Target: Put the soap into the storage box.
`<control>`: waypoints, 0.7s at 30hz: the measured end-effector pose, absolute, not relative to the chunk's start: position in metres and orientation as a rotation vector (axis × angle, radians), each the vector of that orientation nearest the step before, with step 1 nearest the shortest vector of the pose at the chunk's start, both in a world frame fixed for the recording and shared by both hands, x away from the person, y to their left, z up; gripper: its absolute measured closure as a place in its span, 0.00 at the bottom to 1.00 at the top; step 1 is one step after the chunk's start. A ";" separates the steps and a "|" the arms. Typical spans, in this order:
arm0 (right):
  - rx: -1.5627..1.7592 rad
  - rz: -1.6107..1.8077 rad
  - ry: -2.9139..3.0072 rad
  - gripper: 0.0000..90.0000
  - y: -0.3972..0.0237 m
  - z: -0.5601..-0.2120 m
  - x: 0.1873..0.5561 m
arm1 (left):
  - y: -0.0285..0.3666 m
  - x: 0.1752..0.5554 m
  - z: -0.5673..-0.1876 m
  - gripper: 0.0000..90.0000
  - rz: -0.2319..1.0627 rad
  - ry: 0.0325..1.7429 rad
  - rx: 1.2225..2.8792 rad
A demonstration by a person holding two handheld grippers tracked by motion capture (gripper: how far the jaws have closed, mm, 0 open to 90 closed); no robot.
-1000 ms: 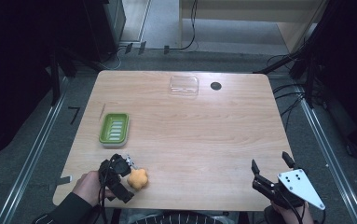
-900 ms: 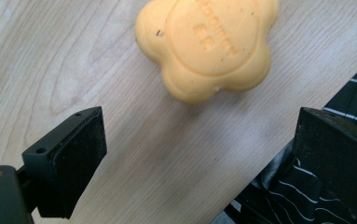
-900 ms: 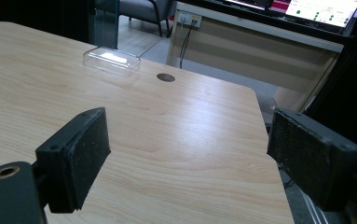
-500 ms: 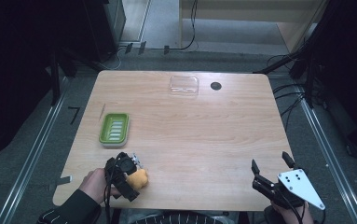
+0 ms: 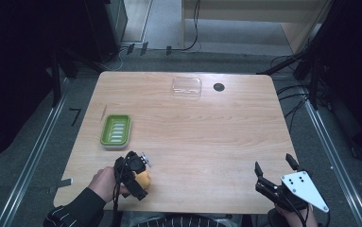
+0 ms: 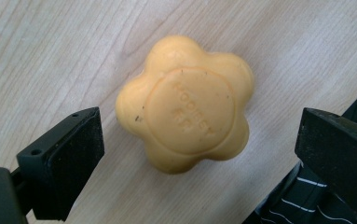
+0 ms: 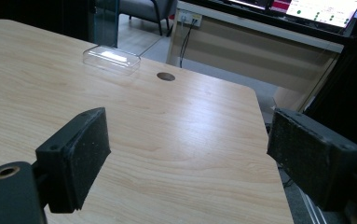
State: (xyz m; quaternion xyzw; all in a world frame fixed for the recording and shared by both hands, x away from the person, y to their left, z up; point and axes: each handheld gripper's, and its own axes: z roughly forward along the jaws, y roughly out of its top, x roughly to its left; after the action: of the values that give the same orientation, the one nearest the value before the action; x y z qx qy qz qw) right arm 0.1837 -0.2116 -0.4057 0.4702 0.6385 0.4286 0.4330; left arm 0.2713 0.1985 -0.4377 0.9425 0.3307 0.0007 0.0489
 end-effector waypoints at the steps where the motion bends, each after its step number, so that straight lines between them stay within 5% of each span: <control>1: 1.172 1.067 1.591 0.15 -0.212 -0.406 0.184 | 0.198 0.272 -0.438 0.02 -0.002 1.004 2.878; 21: 1.171 1.068 1.592 0.15 -0.212 -0.406 0.184 | 0.193 0.287 -0.452 0.13 -0.003 1.064 2.875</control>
State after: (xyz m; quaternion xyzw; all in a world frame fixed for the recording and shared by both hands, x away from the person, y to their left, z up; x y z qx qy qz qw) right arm 0.1839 -0.2118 -0.4059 0.4700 0.6387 0.4287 0.4329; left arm 0.2867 0.1929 -0.4515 0.9372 0.3467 -0.0010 0.0380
